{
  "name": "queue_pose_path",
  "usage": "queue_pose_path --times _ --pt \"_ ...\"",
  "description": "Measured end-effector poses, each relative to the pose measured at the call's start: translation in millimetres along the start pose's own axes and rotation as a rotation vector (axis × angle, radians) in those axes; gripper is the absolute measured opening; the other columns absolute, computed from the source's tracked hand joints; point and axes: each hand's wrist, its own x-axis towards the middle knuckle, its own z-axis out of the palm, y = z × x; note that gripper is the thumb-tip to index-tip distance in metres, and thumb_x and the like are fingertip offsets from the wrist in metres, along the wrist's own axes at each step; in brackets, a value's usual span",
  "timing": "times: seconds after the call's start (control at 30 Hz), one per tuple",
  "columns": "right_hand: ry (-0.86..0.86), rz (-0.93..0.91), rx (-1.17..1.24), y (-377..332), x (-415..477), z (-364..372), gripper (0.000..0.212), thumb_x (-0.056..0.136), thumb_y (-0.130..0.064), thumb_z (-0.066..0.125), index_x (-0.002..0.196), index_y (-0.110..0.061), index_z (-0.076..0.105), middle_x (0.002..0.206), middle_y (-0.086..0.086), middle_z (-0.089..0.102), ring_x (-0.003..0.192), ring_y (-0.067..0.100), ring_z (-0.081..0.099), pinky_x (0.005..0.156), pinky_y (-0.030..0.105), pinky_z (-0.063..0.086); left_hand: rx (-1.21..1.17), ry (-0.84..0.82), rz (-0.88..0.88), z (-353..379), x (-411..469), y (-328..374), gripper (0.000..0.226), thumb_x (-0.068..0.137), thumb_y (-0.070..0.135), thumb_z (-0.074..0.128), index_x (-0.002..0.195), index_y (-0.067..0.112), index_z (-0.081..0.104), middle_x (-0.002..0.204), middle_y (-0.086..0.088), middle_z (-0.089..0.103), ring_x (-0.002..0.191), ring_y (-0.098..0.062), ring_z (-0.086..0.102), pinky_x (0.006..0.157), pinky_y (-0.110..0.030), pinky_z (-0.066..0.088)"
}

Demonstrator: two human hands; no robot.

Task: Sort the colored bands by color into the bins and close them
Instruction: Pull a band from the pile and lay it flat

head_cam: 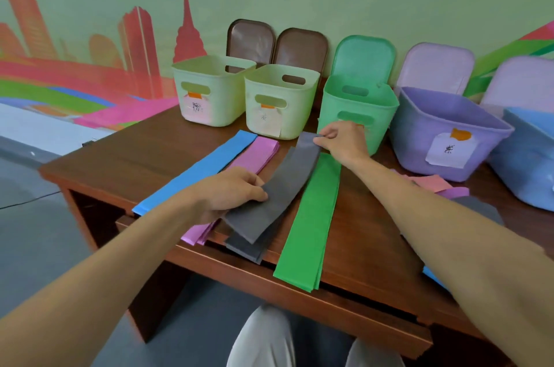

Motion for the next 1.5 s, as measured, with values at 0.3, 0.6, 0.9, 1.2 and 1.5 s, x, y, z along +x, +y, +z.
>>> queue_pose_path --times 0.3,0.6,0.9,1.2,1.5 --pt "-0.101 0.010 -0.110 -11.0 9.8 32.6 0.013 0.081 -0.022 0.073 0.090 -0.013 0.074 0.093 0.005 0.073 0.091 0.018 0.065 0.083 0.033 0.053 -0.056 0.006 -0.005 -8.0 7.8 -15.6 0.014 0.090 0.019 0.062 0.098 0.008 0.059 0.094 -0.009 0.065 0.079 -0.016 0.065 0.061 -0.023 0.054" --pt "-0.129 0.053 -0.183 -2.6 13.2 42.6 0.009 0.082 -0.024 0.073 0.083 -0.015 0.073 0.089 0.004 0.072 0.087 0.020 0.065 0.077 0.031 0.051 -0.049 -0.007 -0.013 -6.0 12.1 -16.1 0.013 0.087 0.017 0.066 0.094 0.009 0.058 0.093 -0.009 0.066 0.077 -0.015 0.066 0.068 -0.027 0.056" --pt "-0.133 0.001 -0.283 -3.8 13.3 49.6 0.008 0.085 -0.022 0.070 0.085 -0.014 0.069 0.093 0.009 0.069 0.092 0.026 0.063 0.084 0.039 0.053 0.206 0.064 -0.003 2.0 10.4 -6.9 0.026 0.087 0.019 0.067 0.106 0.012 0.050 0.088 -0.002 0.057 0.076 -0.018 0.064 0.062 -0.026 0.058" --pt "-0.163 -0.062 -0.461 -12.7 13.5 49.9 0.021 0.087 -0.021 0.067 0.100 -0.005 0.064 0.105 0.014 0.063 0.098 0.032 0.060 0.087 0.044 0.051 0.811 0.251 0.088 4.5 12.5 -5.1 0.043 0.082 0.042 0.069 0.112 0.020 0.049 0.107 -0.002 0.057 0.088 -0.020 0.057 0.078 -0.036 0.053" --pt "-0.351 -0.274 -0.293 -8.2 2.0 -15.6 0.016 0.086 -0.028 0.068 0.091 -0.014 0.073 0.095 -0.001 0.069 0.086 0.012 0.058 0.079 0.026 0.044 0.649 0.289 0.548 21.0 23.3 11.5 0.014 0.084 0.020 0.068 0.096 0.016 0.064 0.084 0.008 0.056 0.083 -0.011 0.054 0.069 -0.021 0.042"
